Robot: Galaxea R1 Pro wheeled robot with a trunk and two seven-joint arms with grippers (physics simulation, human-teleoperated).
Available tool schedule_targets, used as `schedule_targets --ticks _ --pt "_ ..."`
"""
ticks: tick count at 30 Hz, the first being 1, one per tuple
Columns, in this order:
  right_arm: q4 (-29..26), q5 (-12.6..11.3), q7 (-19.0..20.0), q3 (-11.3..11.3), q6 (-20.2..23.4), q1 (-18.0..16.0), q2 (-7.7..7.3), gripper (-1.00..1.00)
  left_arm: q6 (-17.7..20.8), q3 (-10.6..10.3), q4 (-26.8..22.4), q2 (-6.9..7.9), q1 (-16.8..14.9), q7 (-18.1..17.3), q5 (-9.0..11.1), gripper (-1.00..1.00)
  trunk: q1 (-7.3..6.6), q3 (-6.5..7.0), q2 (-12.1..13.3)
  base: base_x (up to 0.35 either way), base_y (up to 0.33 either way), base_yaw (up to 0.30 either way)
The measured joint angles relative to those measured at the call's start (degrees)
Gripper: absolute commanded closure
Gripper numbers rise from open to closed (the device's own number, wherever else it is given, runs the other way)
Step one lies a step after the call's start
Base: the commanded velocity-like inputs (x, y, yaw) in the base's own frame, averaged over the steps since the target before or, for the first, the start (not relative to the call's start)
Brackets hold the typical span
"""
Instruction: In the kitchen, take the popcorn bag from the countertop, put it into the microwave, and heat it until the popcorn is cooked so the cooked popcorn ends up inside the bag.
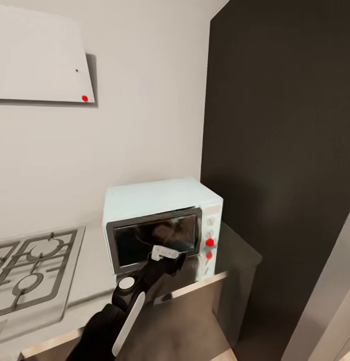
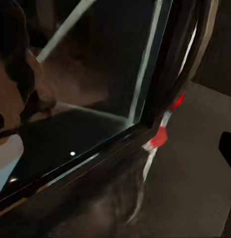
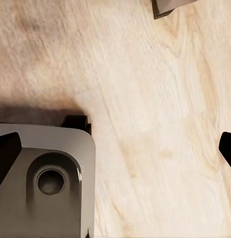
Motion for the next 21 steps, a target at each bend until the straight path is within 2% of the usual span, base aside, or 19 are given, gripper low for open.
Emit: schedule_targets --ticks 3,8,13,15,18,19,21 --pt "0.00 0.00 0.00 0.00 -0.05 -0.02 0.00 -1.00 -2.54 -0.20 0.06 -0.02 0.20 -0.46 0.48 -1.00 -0.01 -0.01 -0.02 0.246 0.000 0.000" --pt "0.00 0.06 0.00 0.00 -0.01 0.01 0.00 -1.00 -3.42 -5.51 0.20 0.00 0.02 -0.28 0.19 -1.00 0.01 -0.01 -0.01 0.198 0.000 0.000" --pt "0.00 0.09 0.00 0.00 0.00 -0.02 -0.03 -1.00 -3.35 -6.36 0.04 -0.01 0.01 0.28 0.31 -1.00 0.03 0.00 0.00 -0.027 0.000 0.000" --pt "0.00 0.09 0.03 0.00 0.01 -0.02 -0.04 -1.00 -3.19 -4.78 -0.12 -0.02 0.01 0.69 0.42 -1.00 0.05 0.00 0.01 -0.269 0.000 0.000" --pt "0.00 0.09 0.04 0.00 0.02 0.00 -0.08 -1.00 -3.09 -0.72 -0.19 -0.02 0.01 0.76 0.55 -1.00 0.06 0.00 0.01 -0.332 0.000 0.000" --pt "0.00 0.09 0.05 0.00 -0.01 -0.01 -0.09 -1.00 -3.13 -0.02 -0.19 -0.01 0.00 0.96 0.08 -1.00 0.06 0.00 0.01 -0.343 0.000 0.000" --pt "0.00 0.09 0.02 0.00 -0.05 -0.01 -0.09 -1.00 -3.15 -0.03 -0.24 -0.01 0.00 0.96 0.06 -1.00 0.06 0.00 0.01 -0.344 0.000 0.000"
